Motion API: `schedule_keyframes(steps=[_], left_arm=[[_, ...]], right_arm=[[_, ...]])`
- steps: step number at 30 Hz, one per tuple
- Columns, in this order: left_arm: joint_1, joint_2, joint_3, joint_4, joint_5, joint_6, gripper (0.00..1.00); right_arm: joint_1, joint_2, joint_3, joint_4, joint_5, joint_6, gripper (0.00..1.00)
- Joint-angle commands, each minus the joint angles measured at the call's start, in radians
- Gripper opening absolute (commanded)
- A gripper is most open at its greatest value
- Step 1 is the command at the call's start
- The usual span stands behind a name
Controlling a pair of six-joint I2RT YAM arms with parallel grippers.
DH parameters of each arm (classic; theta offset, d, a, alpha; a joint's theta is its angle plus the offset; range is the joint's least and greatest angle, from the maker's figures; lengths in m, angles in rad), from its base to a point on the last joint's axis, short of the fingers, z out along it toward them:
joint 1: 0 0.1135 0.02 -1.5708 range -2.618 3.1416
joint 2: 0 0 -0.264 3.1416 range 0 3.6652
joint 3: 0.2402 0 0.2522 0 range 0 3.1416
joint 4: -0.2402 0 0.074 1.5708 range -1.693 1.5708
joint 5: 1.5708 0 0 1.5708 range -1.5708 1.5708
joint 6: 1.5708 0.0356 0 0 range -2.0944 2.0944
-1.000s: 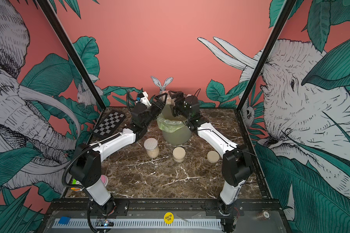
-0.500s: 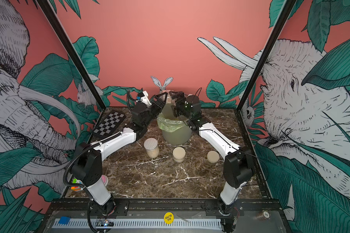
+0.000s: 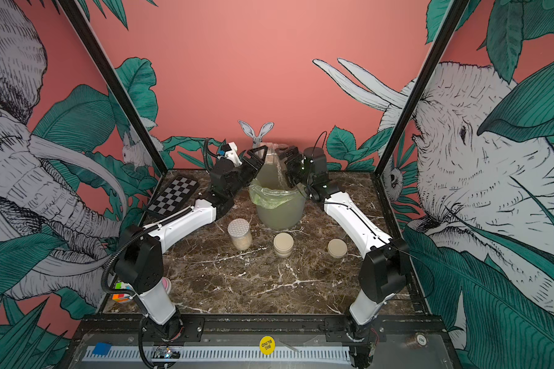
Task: Empty moldy rice from jars
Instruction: Pour the moldy rice from the jar into the trash bin.
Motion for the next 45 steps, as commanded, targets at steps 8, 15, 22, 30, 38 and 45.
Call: schedule_keyframes(steps=[8,15,22,30,38,45], left_arm=[[0.007,-0.007,0.077,-0.027,0.060,0.037,0.00],[0.007,0.003,0.083,-0.038,0.076,0.039,0.00],[0.007,-0.006,0.109,-0.085,0.095,0.074,0.00],[0.007,-0.023,0.108,-0.126,0.107,0.113,0.00],[0.009,-0.043,0.115,-0.179,0.123,0.153,0.00],[0.014,-0.050,0.128,-0.211,0.133,0.185,0.00]], right_arm=[[-0.043,-0.007,0.166,-0.258,-0.032,-0.283,0.98],[-0.046,0.006,0.213,-0.314,-0.031,-0.353,0.98],[-0.046,0.024,0.268,-0.368,-0.041,-0.412,0.98],[-0.049,0.030,0.284,-0.391,-0.066,-0.450,0.98],[-0.051,0.030,0.295,-0.418,-0.057,-0.486,0.98],[-0.053,0.057,0.317,-0.436,-0.071,-0.511,0.98]])
